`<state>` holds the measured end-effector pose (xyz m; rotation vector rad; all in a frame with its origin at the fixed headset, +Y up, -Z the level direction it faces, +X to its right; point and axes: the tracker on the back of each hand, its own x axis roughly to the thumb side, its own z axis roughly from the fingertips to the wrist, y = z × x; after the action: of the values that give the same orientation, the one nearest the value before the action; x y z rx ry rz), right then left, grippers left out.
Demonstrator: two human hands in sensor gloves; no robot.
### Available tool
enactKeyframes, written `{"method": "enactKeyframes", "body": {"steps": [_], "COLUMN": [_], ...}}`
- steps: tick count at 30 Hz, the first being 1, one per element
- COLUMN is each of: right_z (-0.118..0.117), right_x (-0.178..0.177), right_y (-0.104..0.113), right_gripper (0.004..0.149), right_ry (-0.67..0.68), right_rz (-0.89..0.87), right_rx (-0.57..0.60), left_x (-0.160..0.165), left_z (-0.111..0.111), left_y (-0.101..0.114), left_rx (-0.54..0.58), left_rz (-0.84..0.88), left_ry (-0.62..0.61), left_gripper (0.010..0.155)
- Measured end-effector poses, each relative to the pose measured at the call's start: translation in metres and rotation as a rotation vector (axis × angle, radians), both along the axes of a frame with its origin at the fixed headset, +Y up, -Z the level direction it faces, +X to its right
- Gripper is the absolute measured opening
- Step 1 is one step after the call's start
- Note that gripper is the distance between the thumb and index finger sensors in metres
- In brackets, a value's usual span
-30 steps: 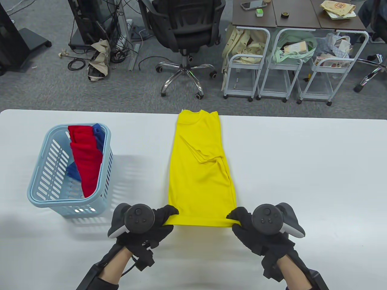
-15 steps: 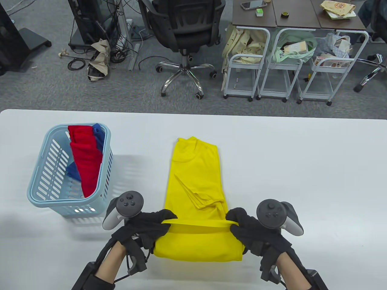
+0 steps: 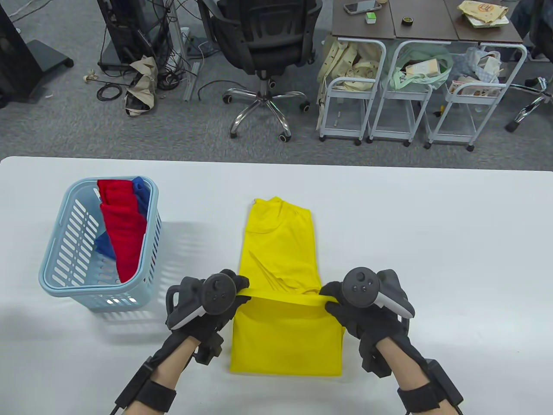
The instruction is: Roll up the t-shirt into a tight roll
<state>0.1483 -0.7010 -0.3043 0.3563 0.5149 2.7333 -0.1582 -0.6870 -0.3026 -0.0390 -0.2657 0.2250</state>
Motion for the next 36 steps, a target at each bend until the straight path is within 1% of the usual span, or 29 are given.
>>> {"method": "enactKeyframes", "body": {"steps": [3,5,7,9,12,15,16,18,19,20,21,22,23,24,25,26,27,29,32,33,34,36], "right_z": [-0.019,-0.031,-0.041,-0.053,-0.067,-0.086,-0.09,-0.104,-0.11,-0.111,-0.113,-0.115,-0.116,-0.115,-0.113,-0.109,-0.103,-0.089,-0.06,-0.049,-0.041,-0.018], "right_x": [-0.005,-0.009,-0.013,-0.016,-0.018,-0.02,-0.021,-0.021,-0.02,-0.017,-0.016,-0.016,-0.017,-0.018,-0.02,-0.021,-0.023,-0.028,-0.04,-0.043,-0.045,-0.047], "right_y": [0.008,0.008,0.004,-0.002,-0.009,-0.013,-0.013,-0.006,0.003,0.009,0.013,0.016,0.018,0.017,0.016,0.014,0.011,0.005,-0.01,-0.016,-0.021,-0.038], "right_gripper": [0.043,0.043,0.043,0.042,0.042,0.042,0.042,0.042,0.042,0.046,0.058,0.068,0.076,0.083,0.084,0.085,0.084,0.076,0.059,0.055,0.052,0.052], "right_ry": [-0.05,-0.056,-0.052,-0.054,-0.049,0.018,0.019,-0.038,-0.127,-0.222,-0.304,-0.316,-0.317,-0.305,-0.281,-0.269,-0.252,-0.206,-0.038,0.007,0.03,0.077], "right_rz": [0.064,0.085,0.105,0.151,0.164,0.203,0.211,0.203,0.166,0.113,0.022,-0.047,-0.021,0.023,0.098,0.14,0.178,0.167,0.103,0.117,0.143,0.261], "right_rx": [0.061,0.053,0.019,-0.012,-0.072,-0.209,-0.23,-0.191,-0.087,0.008,0.076,0.036,0.005,-0.013,-0.014,0.01,0.029,0.026,-0.049,-0.068,-0.069,-0.063], "left_x": [0.004,0.006,0.007,0.008,0.01,0.012,0.013,0.013,0.012,0.01,0.008,0.005,0.004,0.004,0.006,0.009,0.012,0.017,0.026,0.029,0.031,0.033], "left_z": [-0.022,-0.036,-0.047,-0.06,-0.072,-0.085,-0.089,-0.1,-0.106,-0.108,-0.112,-0.112,-0.111,-0.11,-0.106,-0.104,-0.099,-0.091,-0.069,-0.06,-0.053,-0.031], "left_y": [0.005,0.004,0.0,-0.01,-0.022,-0.028,-0.028,-0.023,-0.017,-0.012,-0.005,0.002,0.008,0.009,0.009,0.006,0.002,-0.01,-0.036,-0.046,-0.052,-0.07], "left_rx": [-0.028,-0.05,-0.069,-0.113,-0.16,-0.194,-0.204,-0.197,-0.162,-0.121,-0.051,0.021,0.04,0.037,0.025,-0.003,-0.042,-0.101,-0.278,-0.344,-0.376,-0.464], "left_rz": [-0.036,-0.058,-0.089,-0.129,-0.171,-0.211,-0.212,-0.193,-0.184,-0.158,-0.07,0.035,0.122,0.153,0.155,0.122,0.058,-0.035,-0.099,-0.136,-0.171,-0.315], "left_ry": [0.041,0.066,0.087,0.104,0.11,0.113,0.114,0.155,0.214,0.278,0.352,0.407,0.433,0.435,0.407,0.362,0.316,0.222,0.026,-0.028,-0.054,-0.166], "left_gripper": [0.043,0.043,0.043,0.043,0.041,0.04,0.039,0.04,0.041,0.048,0.066,0.07,0.072,0.074,0.074,0.074,0.073,0.067,0.059,0.059,0.059,0.06]}}
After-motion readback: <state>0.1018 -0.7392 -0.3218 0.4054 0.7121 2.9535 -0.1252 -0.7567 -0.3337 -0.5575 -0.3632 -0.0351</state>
